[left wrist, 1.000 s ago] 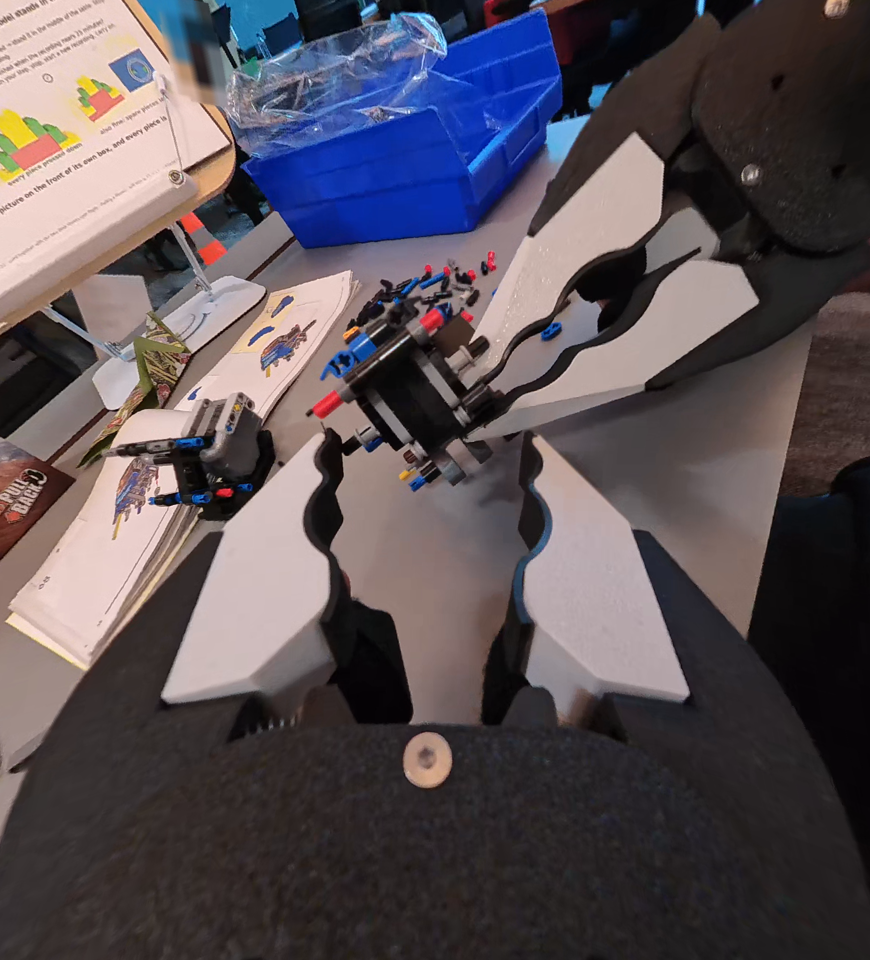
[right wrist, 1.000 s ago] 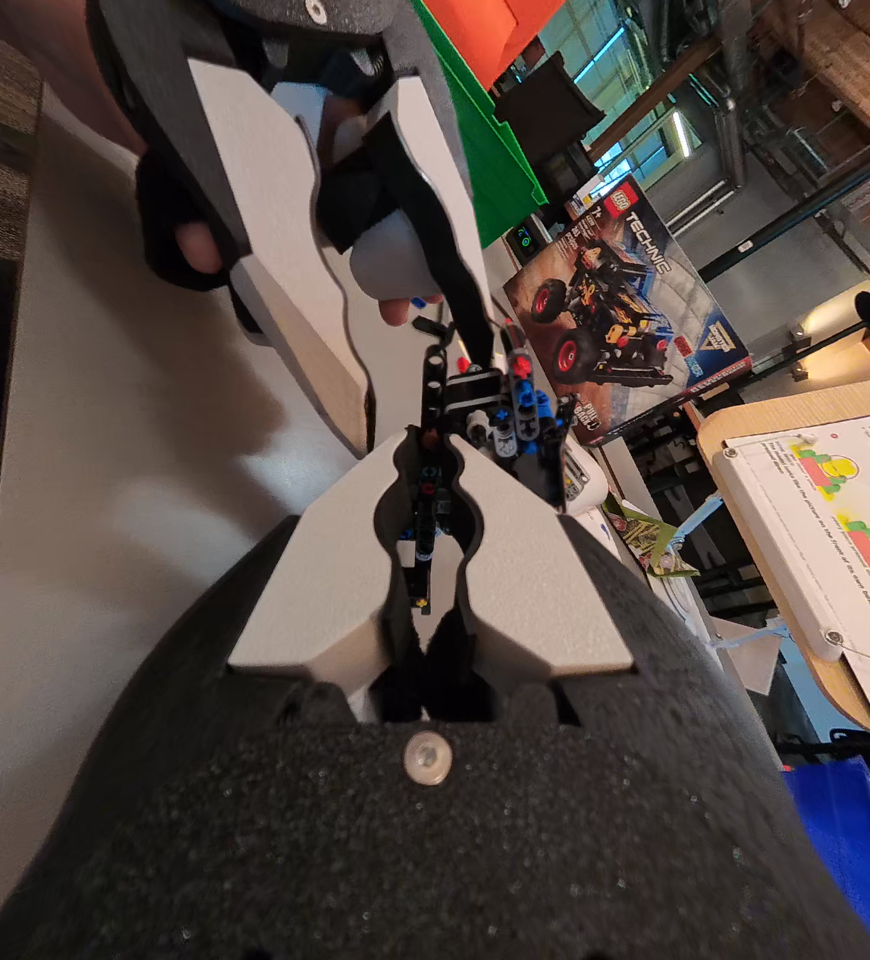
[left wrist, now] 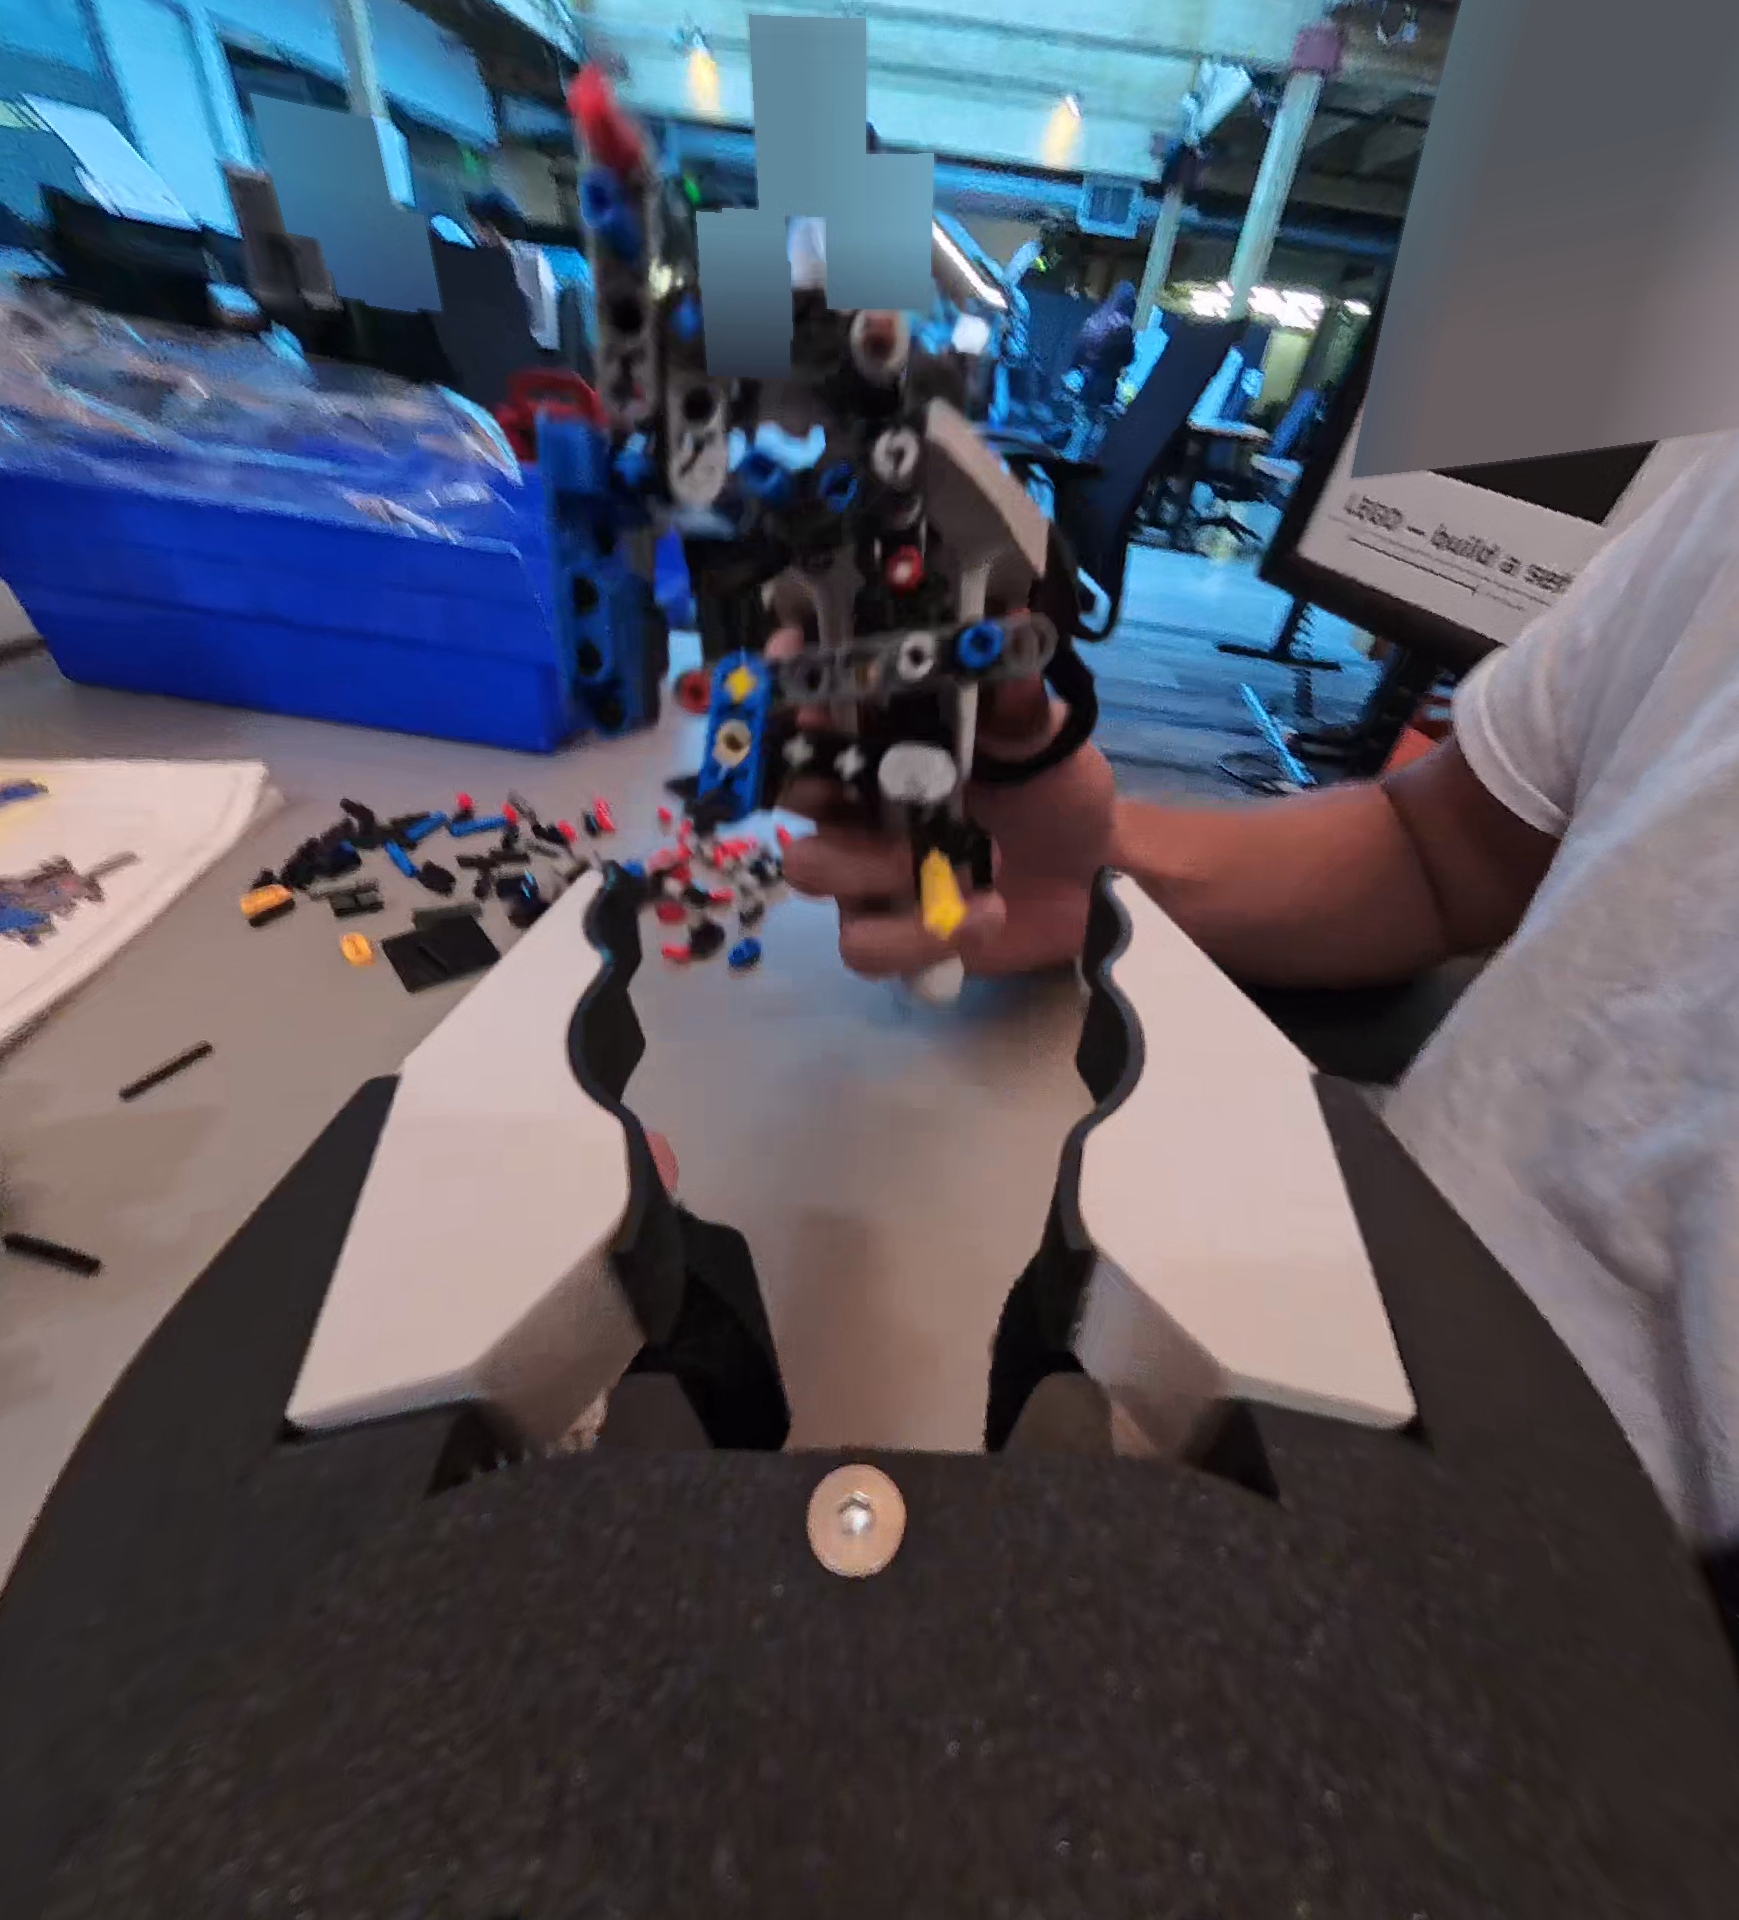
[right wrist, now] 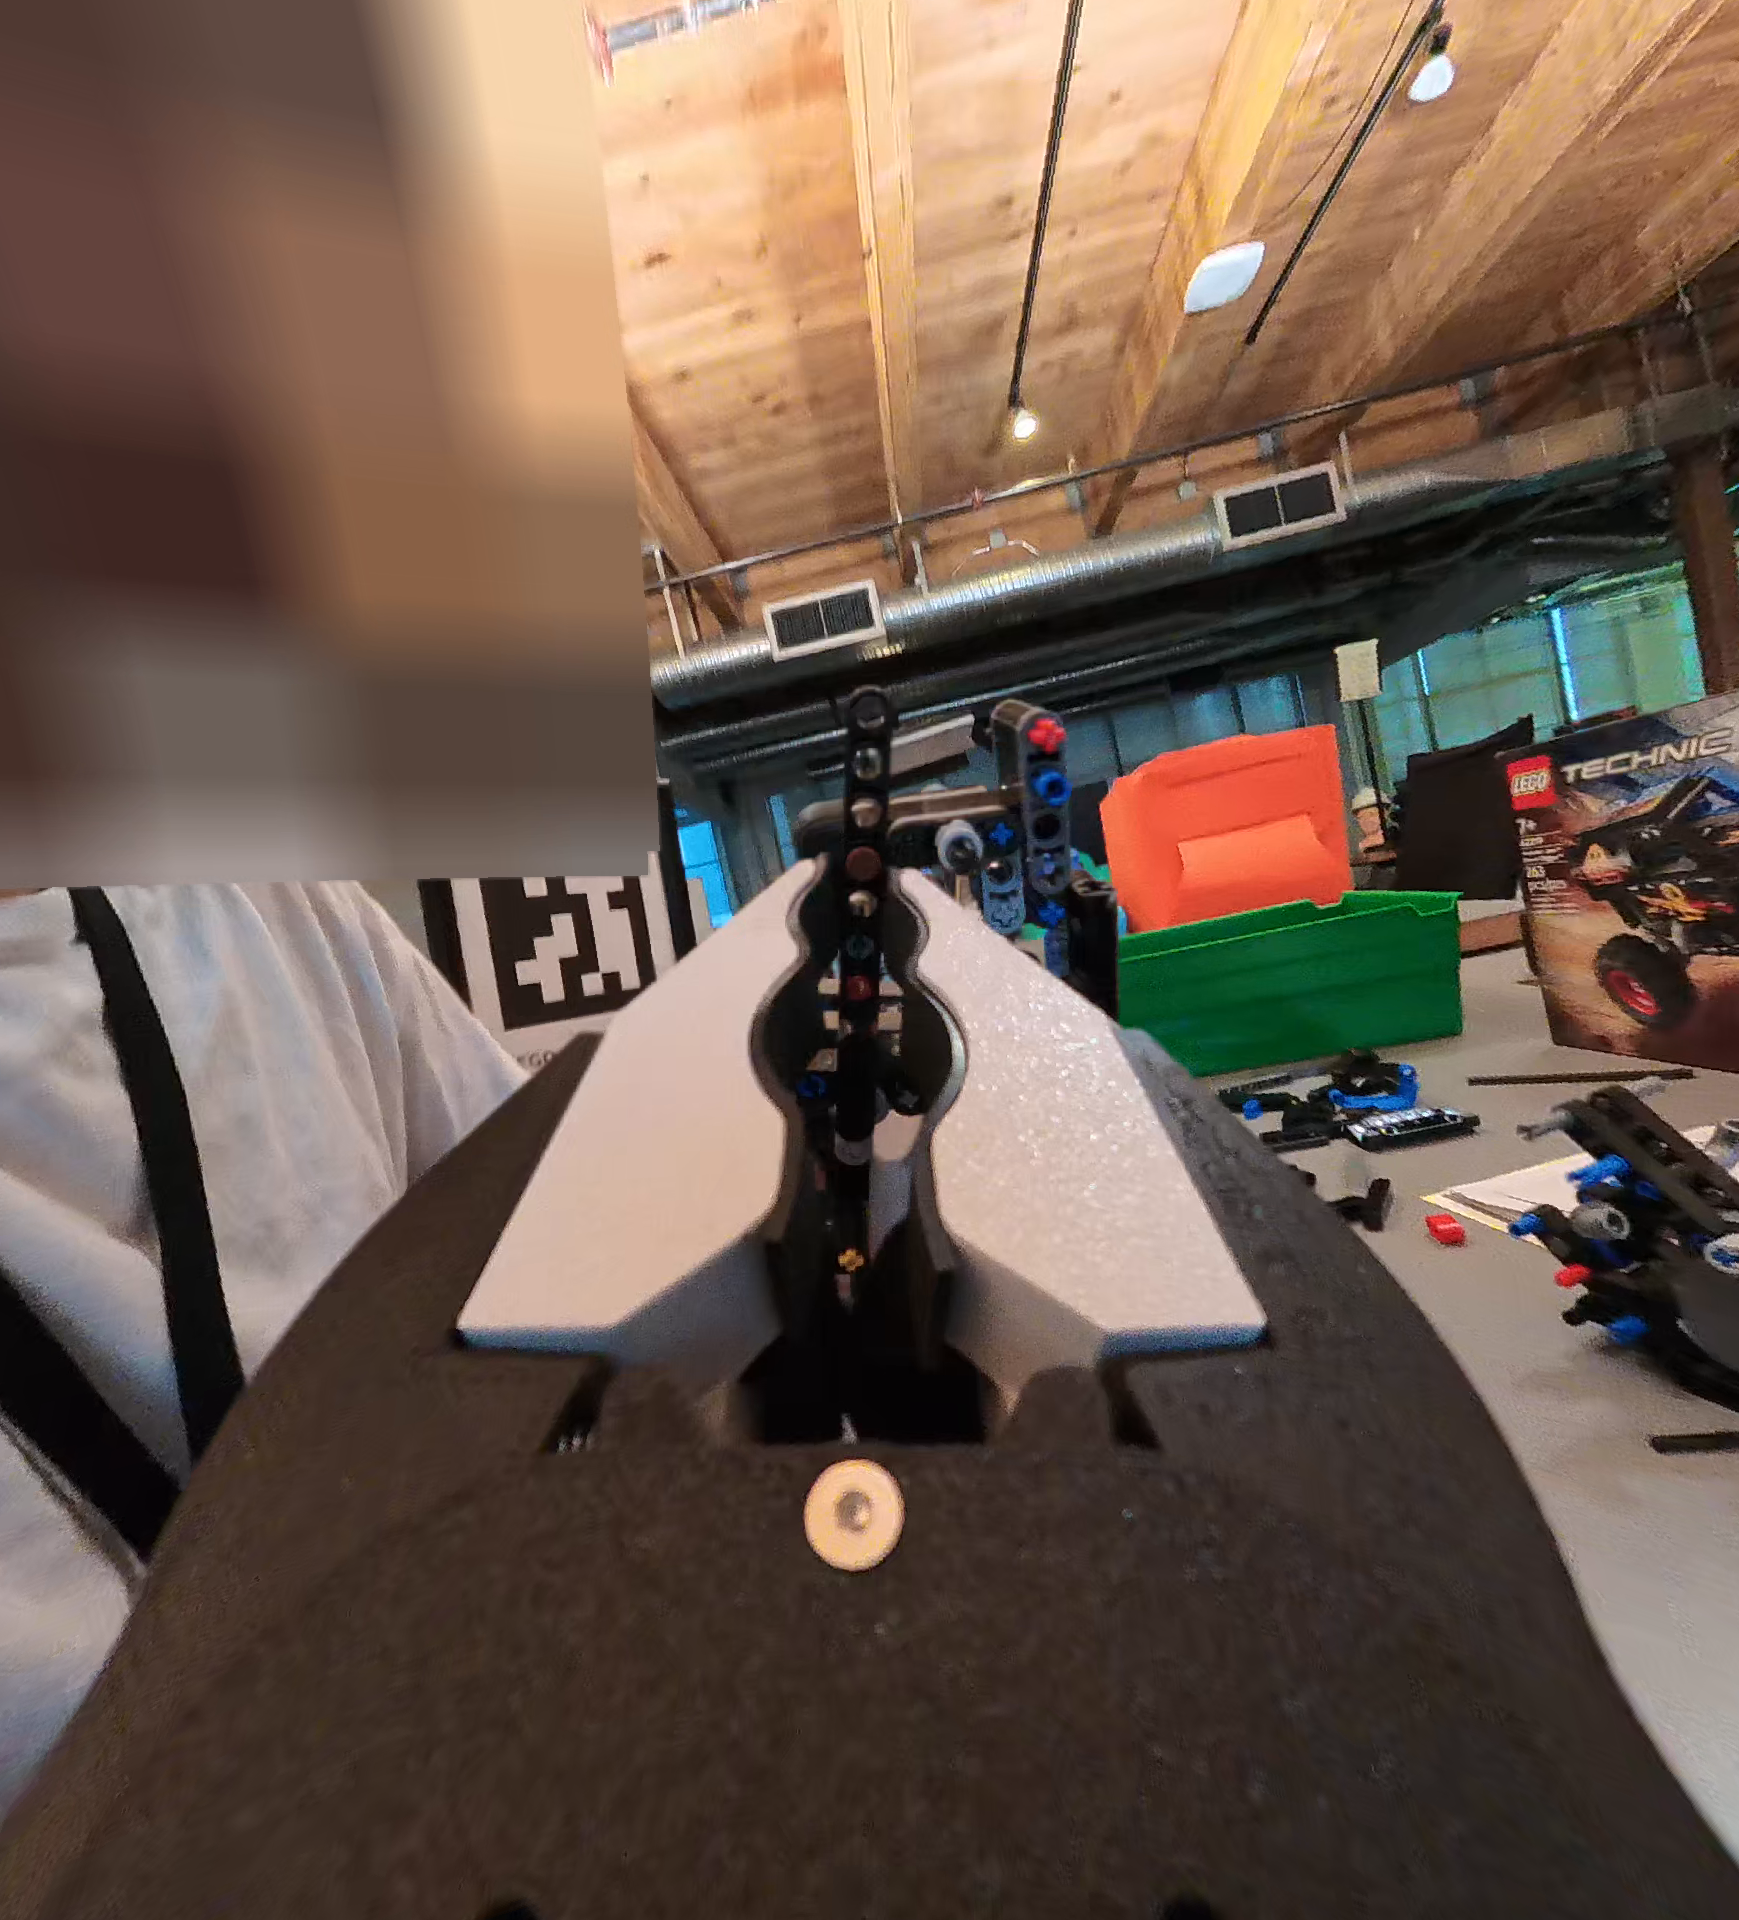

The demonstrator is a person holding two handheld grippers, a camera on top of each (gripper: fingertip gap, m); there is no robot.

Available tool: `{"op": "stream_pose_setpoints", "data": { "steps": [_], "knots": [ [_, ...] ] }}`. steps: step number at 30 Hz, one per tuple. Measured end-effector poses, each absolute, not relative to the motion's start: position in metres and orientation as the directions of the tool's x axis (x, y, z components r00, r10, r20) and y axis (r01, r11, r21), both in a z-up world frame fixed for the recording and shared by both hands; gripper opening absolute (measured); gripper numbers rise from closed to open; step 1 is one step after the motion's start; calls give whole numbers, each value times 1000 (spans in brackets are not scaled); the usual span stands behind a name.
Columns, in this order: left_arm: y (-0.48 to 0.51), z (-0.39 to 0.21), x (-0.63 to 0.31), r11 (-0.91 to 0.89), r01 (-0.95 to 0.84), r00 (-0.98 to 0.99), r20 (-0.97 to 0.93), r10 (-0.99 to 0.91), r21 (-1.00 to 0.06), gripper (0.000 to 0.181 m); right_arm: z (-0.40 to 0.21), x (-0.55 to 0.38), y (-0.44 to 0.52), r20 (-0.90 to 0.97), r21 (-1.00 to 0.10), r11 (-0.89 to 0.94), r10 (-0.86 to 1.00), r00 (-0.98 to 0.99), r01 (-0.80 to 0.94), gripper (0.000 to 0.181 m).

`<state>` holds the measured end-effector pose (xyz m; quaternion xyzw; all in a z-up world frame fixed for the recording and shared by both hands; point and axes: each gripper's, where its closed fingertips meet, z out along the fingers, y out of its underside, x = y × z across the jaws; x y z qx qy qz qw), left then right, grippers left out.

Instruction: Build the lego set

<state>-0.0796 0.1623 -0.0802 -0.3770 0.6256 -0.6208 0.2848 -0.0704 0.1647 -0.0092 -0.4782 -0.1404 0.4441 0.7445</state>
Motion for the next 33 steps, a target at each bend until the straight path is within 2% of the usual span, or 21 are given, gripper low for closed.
{"op": "stream_pose_setpoints", "data": {
  "steps": [5, 8, 12, 17, 21, 27, 28, 30, 33],
  "knots": [
    [173, -57, -74, -115, -1, -466, 102, -879, -993, 46, -6, -77, 166, -175, -828, 201, 794, 582, -524, 6],
    [182, -59, -78, -41, 29, -421, 25, -907, -999, 45, -16, -77, 170, -210, -859, 129, 793, 572, -495, 7],
    [202, -63, -81, 235, 52, -271, -240, -932, -971, 44, -32, -74, 179, -233, -904, 53, 769, 596, -423, 11],
    [217, -72, -87, 561, 40, -144, -560, -816, -827, 44, -50, -78, 180, -255, -944, -71, 777, 576, -323, 36],
    [222, -77, -90, 697, 26, -89, -696, -712, -717, 43, -71, -77, 181, -282, -958, -189, 758, 588, -215, 80],
    [227, -97, -88, 881, -43, -69, -879, -472, -471, 43, -69, -60, 191, -331, -942, -207, 707, 626, -265, 80],
    [225, -99, -87, 898, -43, -68, -896, -439, -437, 43, -74, -65, 192, -341, -940, -235, 711, 615, -249, 77],
    [223, -104, -85, 928, -50, -72, -926, -371, -368, 43, -82, -68, 194, -336, -942, -255, 708, 621, -219, 55],
    [224, -108, -85, 954, -56, -63, -953, -298, -294, 43, -86, -71, 192, -347, -937, -284, 716, 606, -201, 55]
  ]
}}
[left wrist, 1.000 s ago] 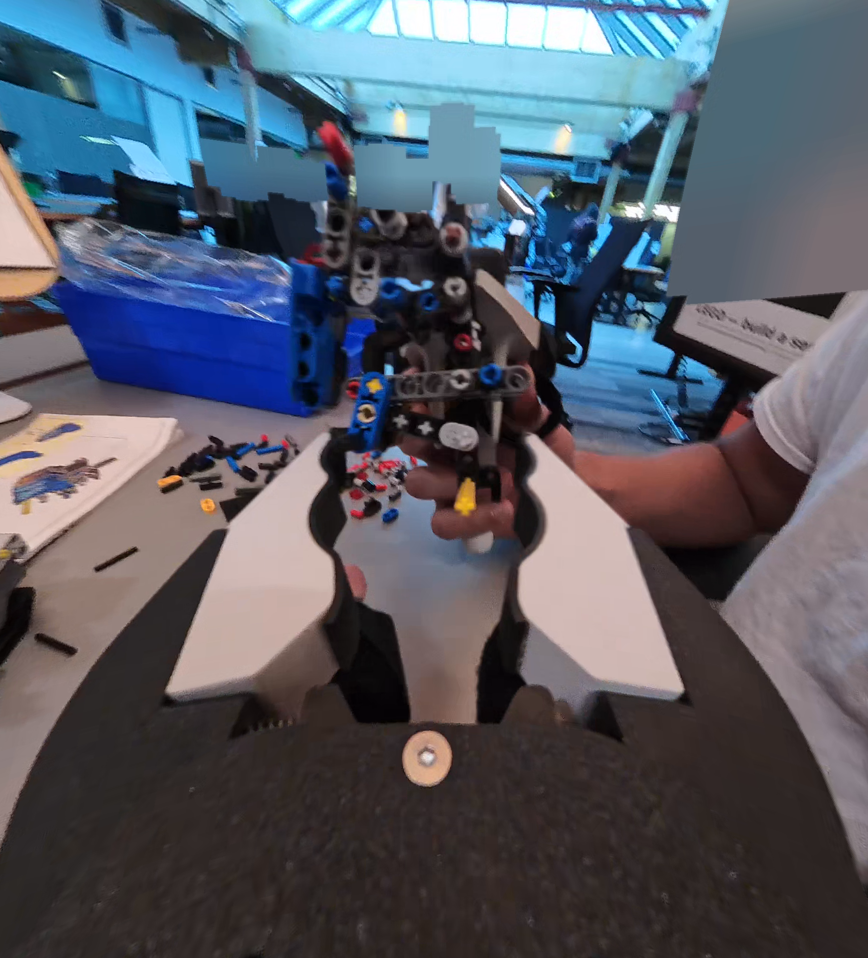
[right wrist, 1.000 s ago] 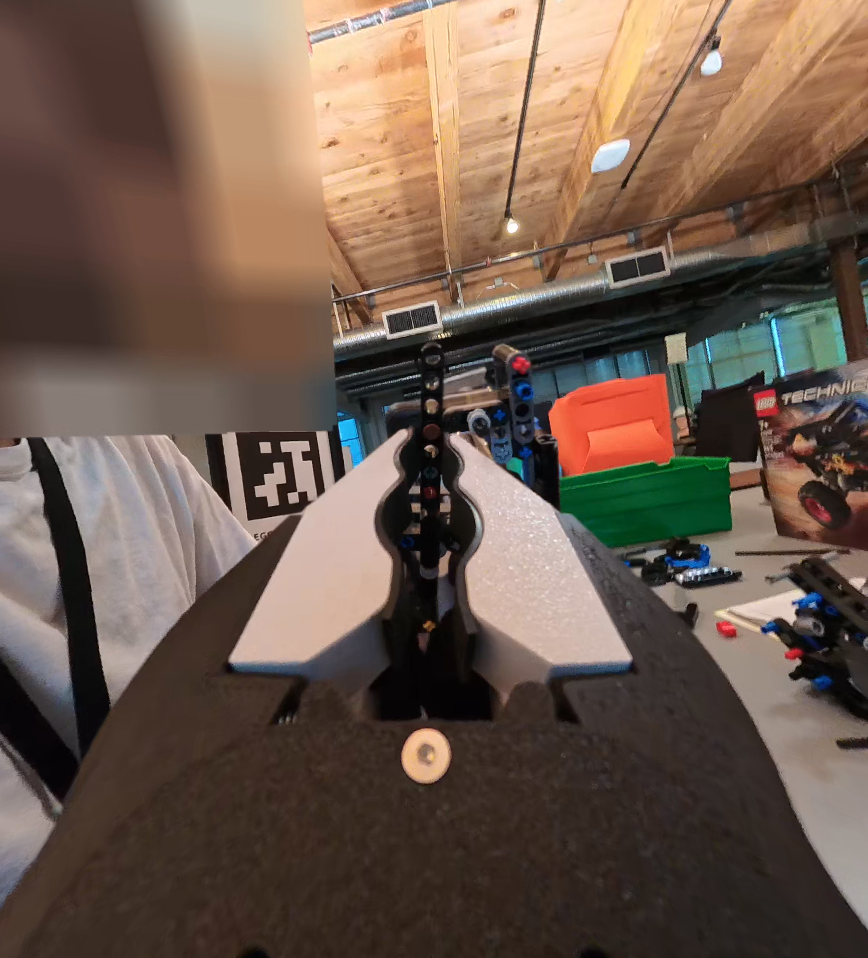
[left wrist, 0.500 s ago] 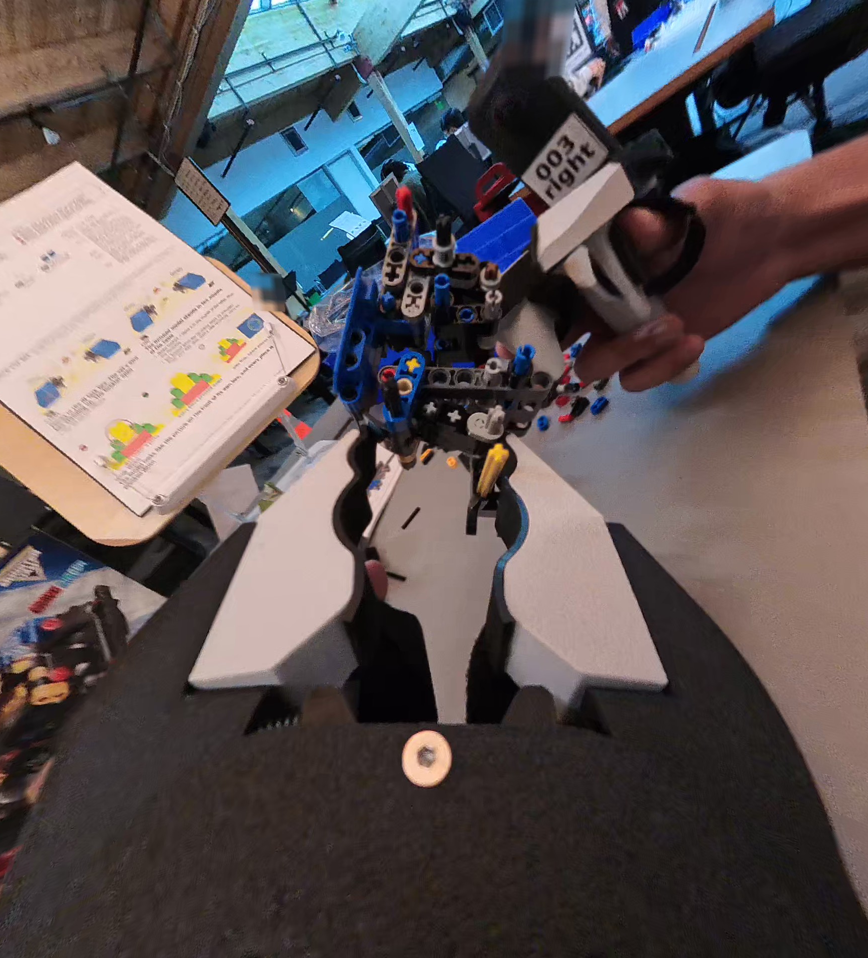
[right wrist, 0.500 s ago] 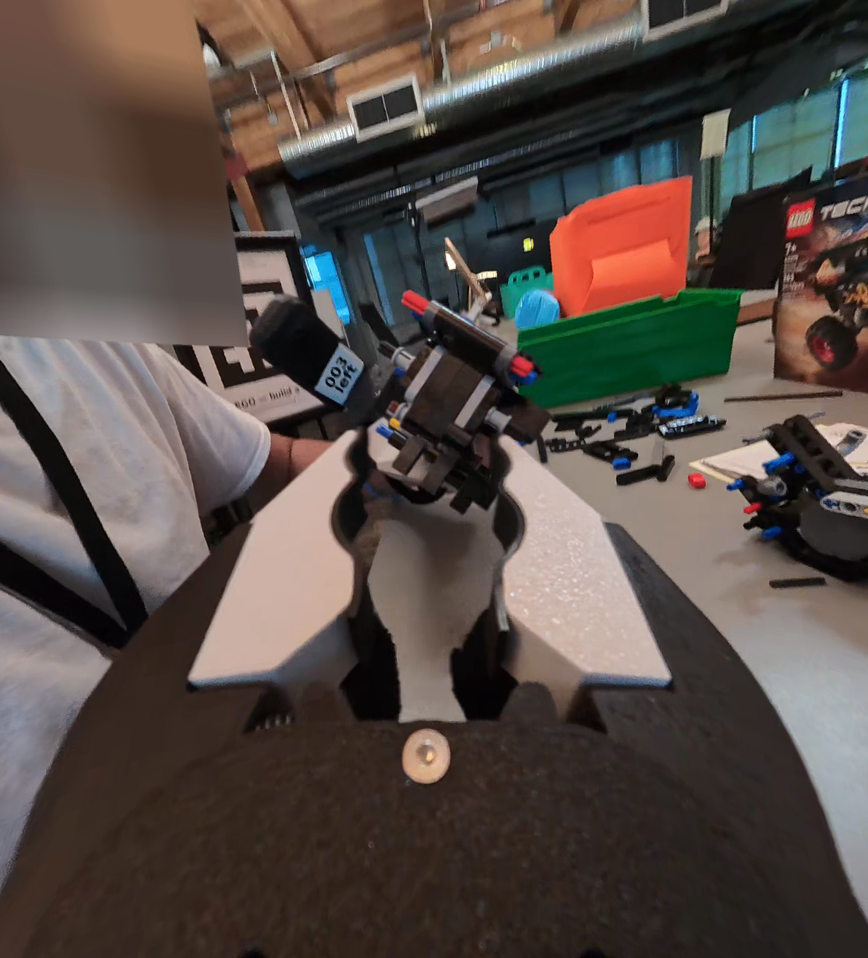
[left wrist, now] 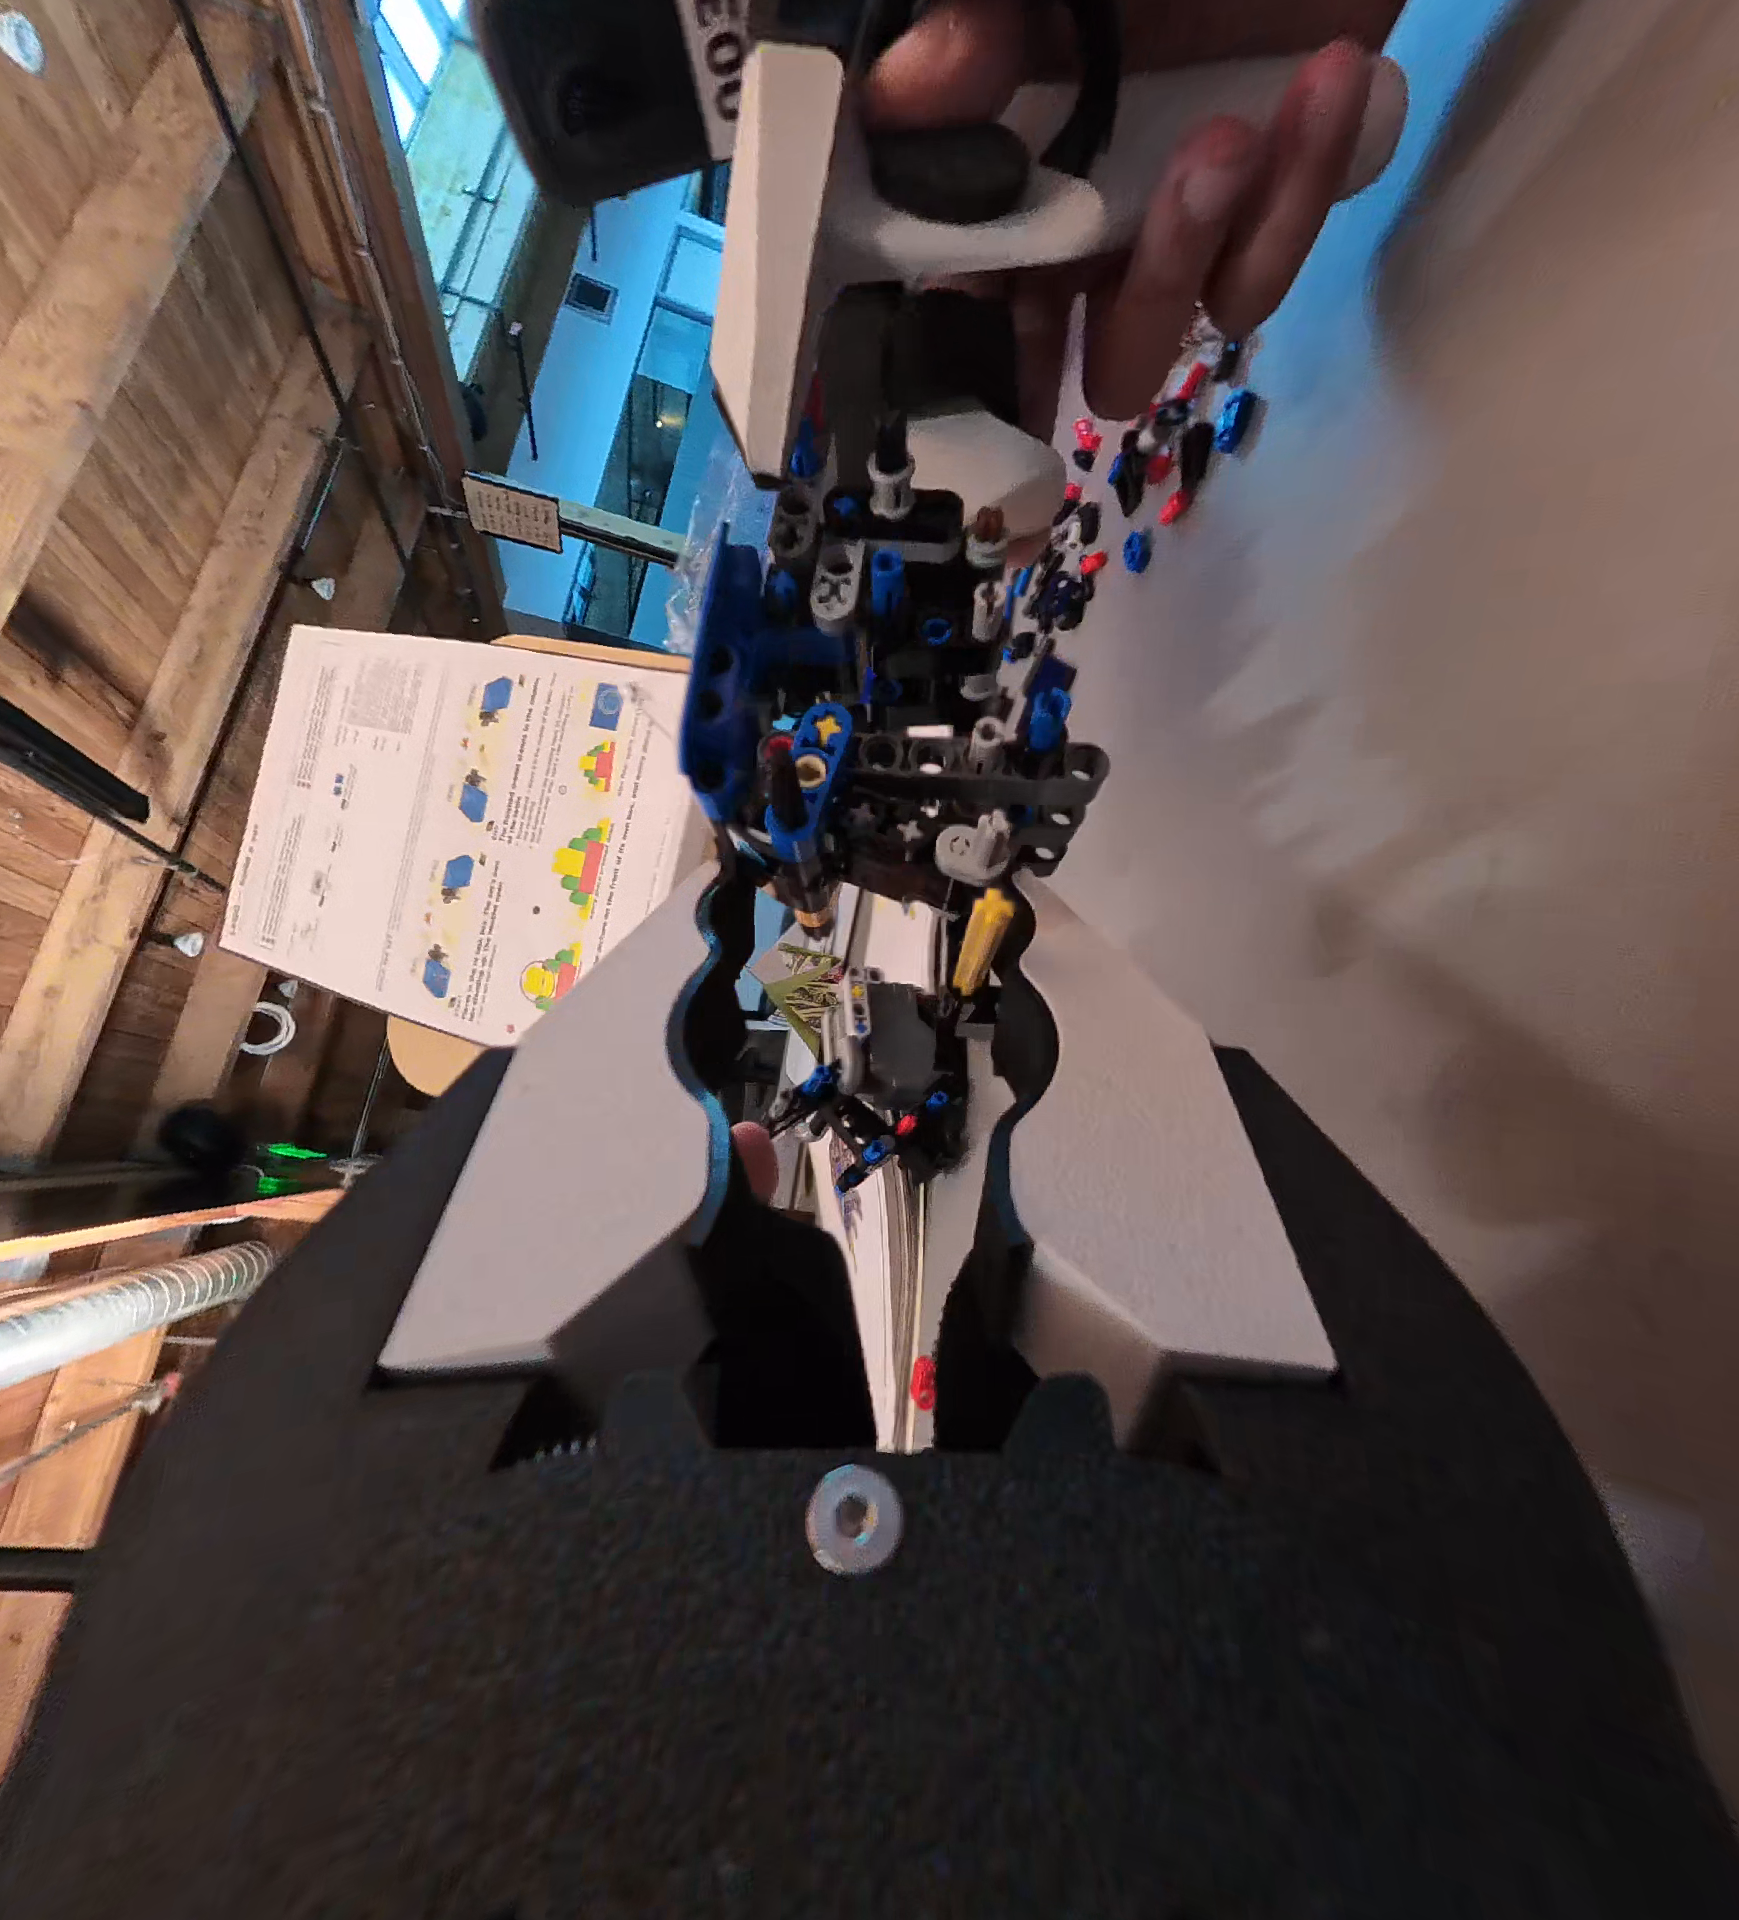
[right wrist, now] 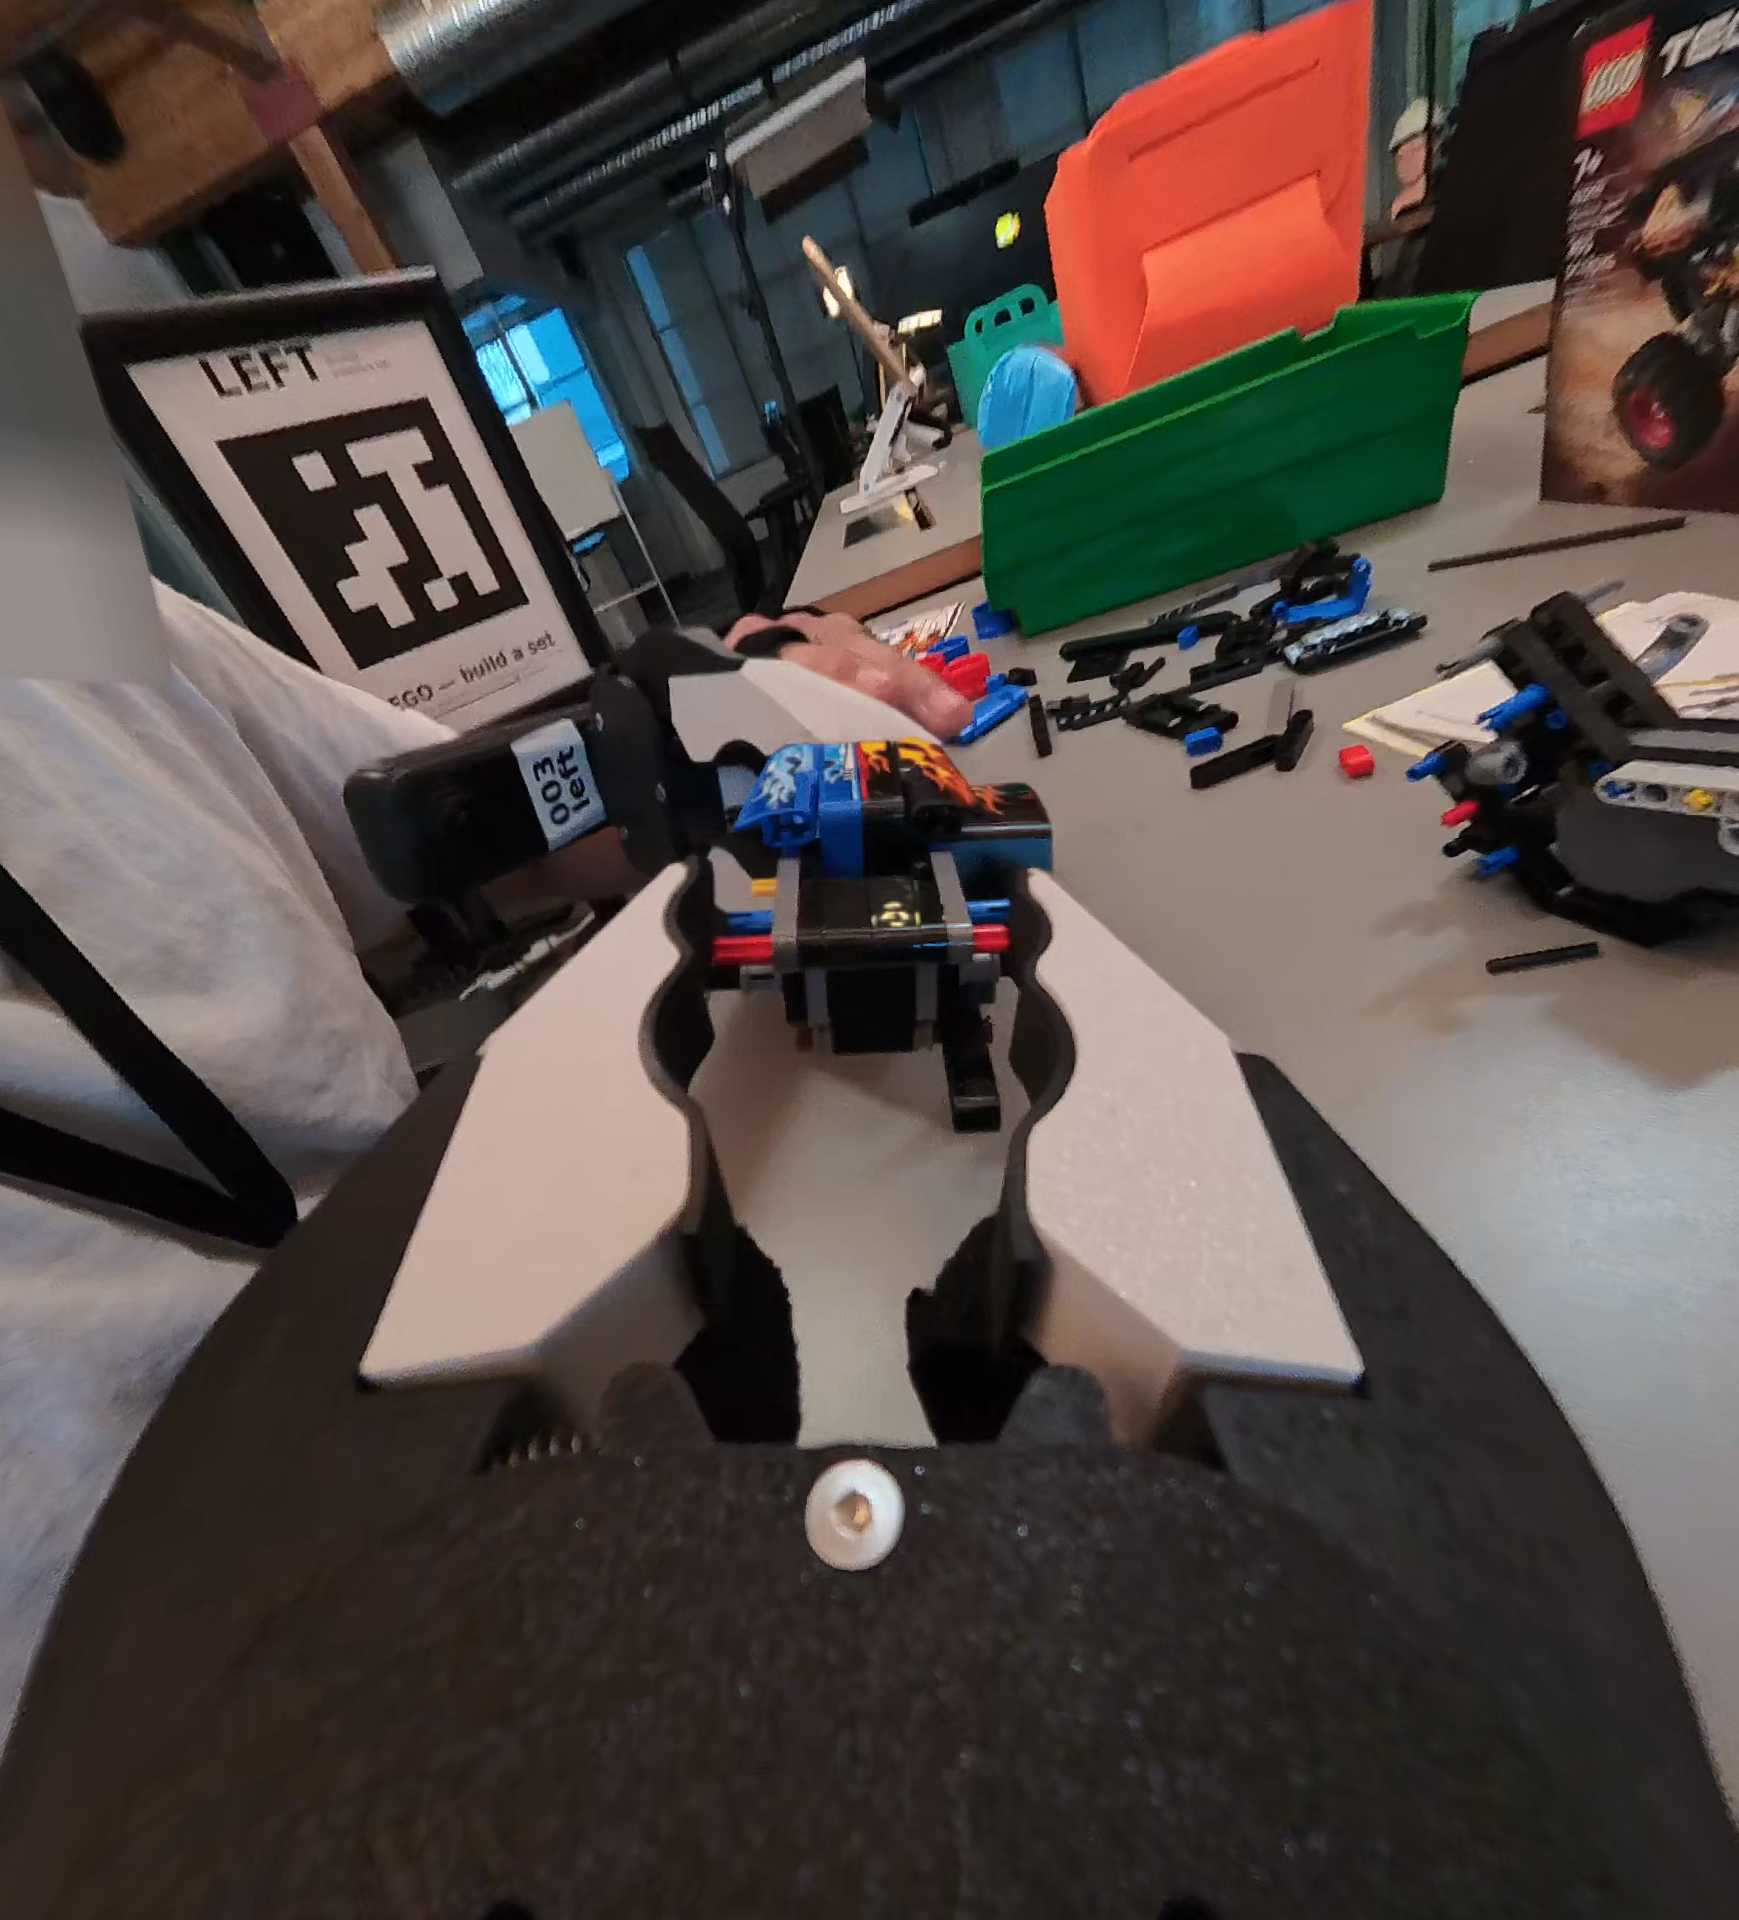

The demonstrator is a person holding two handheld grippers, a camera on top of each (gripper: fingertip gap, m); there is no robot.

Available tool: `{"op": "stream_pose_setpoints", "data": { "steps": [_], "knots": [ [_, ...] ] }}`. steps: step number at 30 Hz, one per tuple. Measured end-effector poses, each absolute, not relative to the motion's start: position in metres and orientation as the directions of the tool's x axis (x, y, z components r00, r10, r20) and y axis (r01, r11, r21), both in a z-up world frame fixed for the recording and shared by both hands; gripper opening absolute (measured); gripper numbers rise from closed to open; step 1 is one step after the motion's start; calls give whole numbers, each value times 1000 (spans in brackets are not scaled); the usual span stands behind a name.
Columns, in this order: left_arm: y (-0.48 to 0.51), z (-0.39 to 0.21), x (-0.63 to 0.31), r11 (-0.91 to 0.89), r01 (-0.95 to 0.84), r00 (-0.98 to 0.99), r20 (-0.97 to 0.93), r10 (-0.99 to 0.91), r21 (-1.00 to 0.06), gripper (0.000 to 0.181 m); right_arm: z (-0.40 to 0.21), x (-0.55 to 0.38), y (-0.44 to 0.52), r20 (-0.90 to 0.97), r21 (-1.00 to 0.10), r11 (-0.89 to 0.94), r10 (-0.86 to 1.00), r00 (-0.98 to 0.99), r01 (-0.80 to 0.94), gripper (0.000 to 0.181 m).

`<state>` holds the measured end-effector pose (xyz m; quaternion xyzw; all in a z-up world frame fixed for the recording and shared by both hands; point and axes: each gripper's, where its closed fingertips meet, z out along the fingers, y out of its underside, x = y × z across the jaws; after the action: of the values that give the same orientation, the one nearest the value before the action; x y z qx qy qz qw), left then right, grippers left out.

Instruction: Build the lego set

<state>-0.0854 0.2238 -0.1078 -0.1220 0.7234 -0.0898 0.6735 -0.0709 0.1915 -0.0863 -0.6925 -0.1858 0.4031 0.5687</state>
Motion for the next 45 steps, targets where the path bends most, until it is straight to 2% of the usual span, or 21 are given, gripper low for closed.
{"op": "stream_pose_setpoints", "data": {
  "steps": [5, 10, 14, 20, 23, 28, 32, 36, 45],
  "knots": [
    [224, -113, -86, 976, -72, -38, -978, -207, -203, 43, -97, -79, 187, -241, -961, -269, 722, 648, -58, 55],
    [225, -104, -88, 971, -77, 64, -973, -222, -226, 41, -90, -76, 192, -182, -977, -207, 684, 706, -51, 55],
    [227, -103, -88, 960, -83, 68, -963, -261, -267, 38, -97, -75, 193, -164, -972, -235, 664, 730, -4, 53],
    [226, -107, -86, 965, -62, 58, -966, -253, -256, 56, -101, -74, 193, -190, -966, -257, 667, 720, -18, 53],
    [224, -111, -83, 971, -66, 47, -973, -227, -229, 73, -108, -74, 194, -201, -957, -289, 663, 722, -2, 53],
    [218, -124, -81, 988, -46, -7, -989, -148, -147, 52, -108, -76, 194, -204, -957, -291, 665, 718, -2, 53],
    [224, -133, -80, 987, -77, -43, -989, -141, -138, 51, -123, -73, 199, -186, -944, -327, 638, 747, 45, 53],
    [227, -140, -79, 977, -101, -98, -975, -199, -189, 51, -127, -72, 202, -255, -928, -374, 621, 742, -6, 53],
    [235, -156, -73, 963, -152, -188, -950, -249, -222, 57, -140, -70, 208, -281, -887, -462, 547, 789, 5, 53]
  ]
}}
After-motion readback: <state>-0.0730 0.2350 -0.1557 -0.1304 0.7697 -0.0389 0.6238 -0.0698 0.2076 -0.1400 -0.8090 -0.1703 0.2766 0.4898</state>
